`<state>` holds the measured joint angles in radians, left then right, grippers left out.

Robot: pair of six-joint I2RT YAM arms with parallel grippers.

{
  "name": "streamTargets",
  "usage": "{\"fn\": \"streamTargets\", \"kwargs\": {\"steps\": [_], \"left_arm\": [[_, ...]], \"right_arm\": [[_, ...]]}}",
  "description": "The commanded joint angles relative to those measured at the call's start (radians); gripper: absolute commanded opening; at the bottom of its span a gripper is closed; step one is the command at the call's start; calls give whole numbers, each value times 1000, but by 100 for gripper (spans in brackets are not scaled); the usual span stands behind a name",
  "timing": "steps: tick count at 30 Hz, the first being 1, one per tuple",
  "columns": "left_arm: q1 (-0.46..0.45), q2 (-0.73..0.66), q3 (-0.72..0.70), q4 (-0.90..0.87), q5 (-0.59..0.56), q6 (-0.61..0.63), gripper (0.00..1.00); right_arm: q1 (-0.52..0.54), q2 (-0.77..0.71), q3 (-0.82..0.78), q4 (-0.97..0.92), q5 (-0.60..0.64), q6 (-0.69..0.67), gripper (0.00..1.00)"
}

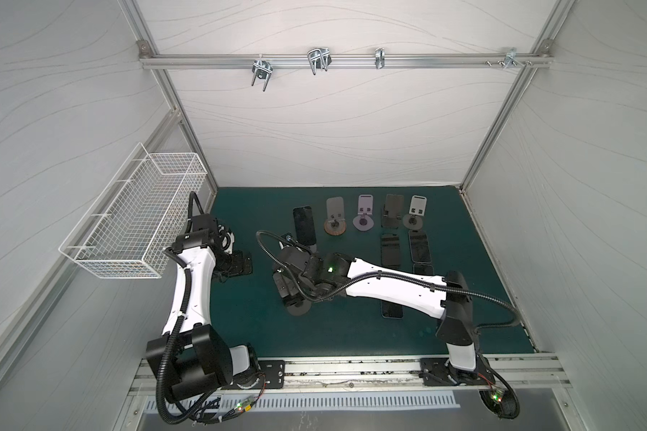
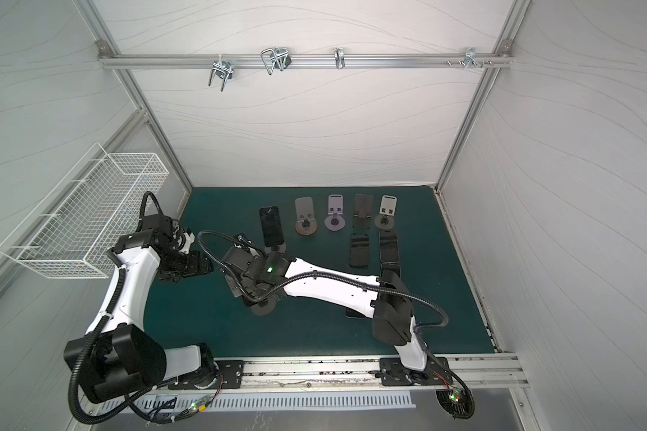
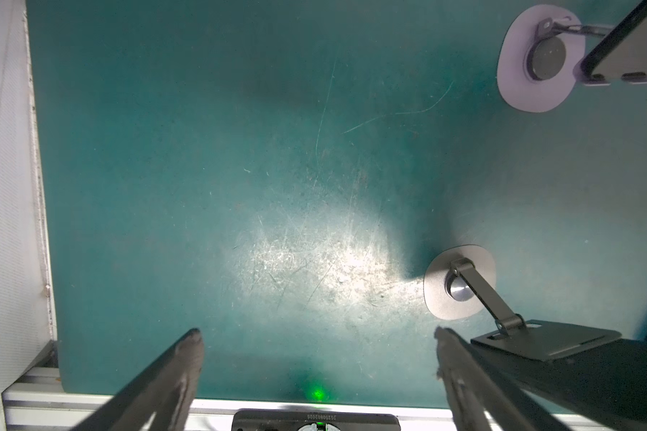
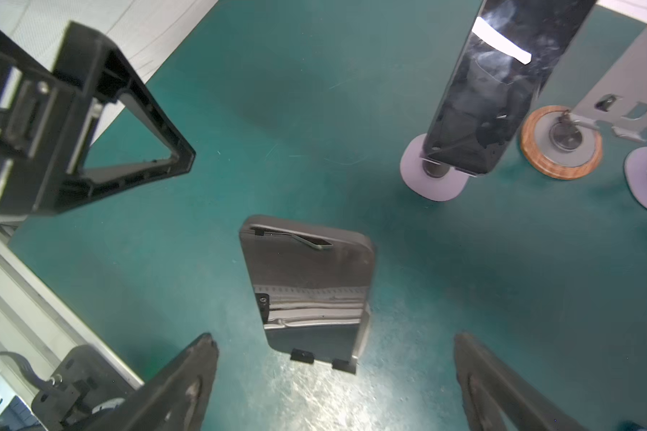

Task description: Remove the phone from the phone stand

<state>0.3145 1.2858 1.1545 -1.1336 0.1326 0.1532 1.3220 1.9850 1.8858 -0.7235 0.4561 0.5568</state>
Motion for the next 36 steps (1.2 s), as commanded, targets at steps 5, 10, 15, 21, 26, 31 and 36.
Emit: {"fn": "streamTargets", "kwargs": {"steps": [5, 10, 15, 21, 26, 31, 36], "left_arm": [[5, 7, -15, 27, -3, 6, 98], [4, 9, -19, 31, 11, 4, 98], [4, 8, -28, 36, 19, 4, 98], [4, 4, -35, 34, 26, 6, 97], [4, 2, -39, 35, 31, 9, 97], [5, 2, -39, 35, 34, 9, 97], [4, 2, -39, 34, 44, 13, 97]], "right_arm": [[5, 73, 70, 1, -51, 59, 99], [0, 113, 90, 9, -56, 64, 99], [-7, 153, 95, 22, -56, 63, 99], [-11, 195, 119, 25, -11, 45, 98], [-16, 199, 107, 51, 11, 50, 91], [-15, 206, 107, 55, 13, 63, 87], [-15, 222, 114, 39, 25, 83, 90]]}}
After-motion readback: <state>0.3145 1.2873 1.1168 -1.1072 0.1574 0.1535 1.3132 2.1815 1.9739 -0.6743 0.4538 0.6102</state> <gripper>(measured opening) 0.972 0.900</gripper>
